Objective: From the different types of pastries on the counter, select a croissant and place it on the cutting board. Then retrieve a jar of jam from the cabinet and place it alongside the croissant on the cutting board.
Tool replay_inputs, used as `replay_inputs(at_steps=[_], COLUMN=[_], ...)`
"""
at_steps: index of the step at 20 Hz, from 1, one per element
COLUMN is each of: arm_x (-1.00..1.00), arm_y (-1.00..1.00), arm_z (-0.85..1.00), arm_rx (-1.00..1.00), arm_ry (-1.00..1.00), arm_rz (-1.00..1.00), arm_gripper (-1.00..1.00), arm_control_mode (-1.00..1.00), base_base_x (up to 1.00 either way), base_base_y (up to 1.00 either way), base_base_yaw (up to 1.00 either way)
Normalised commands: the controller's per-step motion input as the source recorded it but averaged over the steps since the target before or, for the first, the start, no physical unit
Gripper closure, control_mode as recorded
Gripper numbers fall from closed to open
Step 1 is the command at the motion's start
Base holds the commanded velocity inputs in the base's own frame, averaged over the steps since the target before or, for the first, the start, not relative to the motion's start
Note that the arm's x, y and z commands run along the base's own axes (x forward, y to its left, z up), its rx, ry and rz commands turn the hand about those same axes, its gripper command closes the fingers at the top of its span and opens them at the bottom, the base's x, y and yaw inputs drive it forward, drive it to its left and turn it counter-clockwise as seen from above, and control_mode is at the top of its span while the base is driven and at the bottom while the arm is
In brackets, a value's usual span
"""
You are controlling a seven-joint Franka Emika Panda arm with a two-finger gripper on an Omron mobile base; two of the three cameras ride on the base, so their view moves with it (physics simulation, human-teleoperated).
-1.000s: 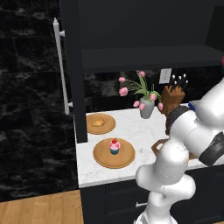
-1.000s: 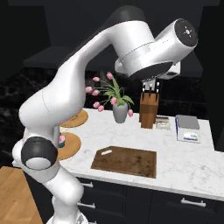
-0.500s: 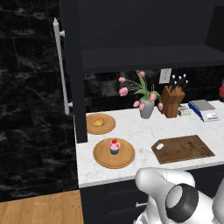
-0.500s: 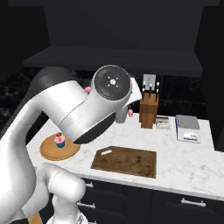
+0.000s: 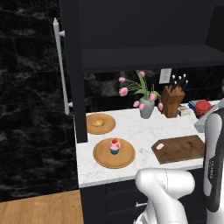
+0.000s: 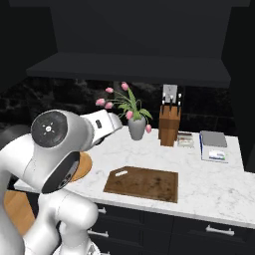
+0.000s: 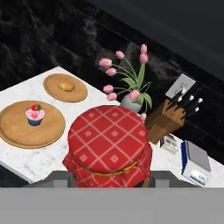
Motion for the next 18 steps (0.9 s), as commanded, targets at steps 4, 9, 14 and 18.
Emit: replay_inputs(at_steps=[4,9,14,18], arm_x=[0.0,-0.41,-0.74,-0.05], arm_y=[0.08,-0.33,-0.09,0.49], arm_z=[-0.09,-0.83,-0.64,0.0], arm_rx=[0.0,0.0,0.09,0.05], arm_ry=[0.05,0.26,0.14,-0.02], arm_rz=[-0.01,-0.06,-0.06,-0.07], arm_gripper=[1.0,1.0,1.0,1.0], arm_control_mode=[-1.0,-1.0,-1.0,-1.0], base_base_x=[0.0,0.0,0.0,0.0], base_base_y=[0.0,0.0,0.0,0.0], base_base_yaw=[0.0,0.0,0.0,0.0])
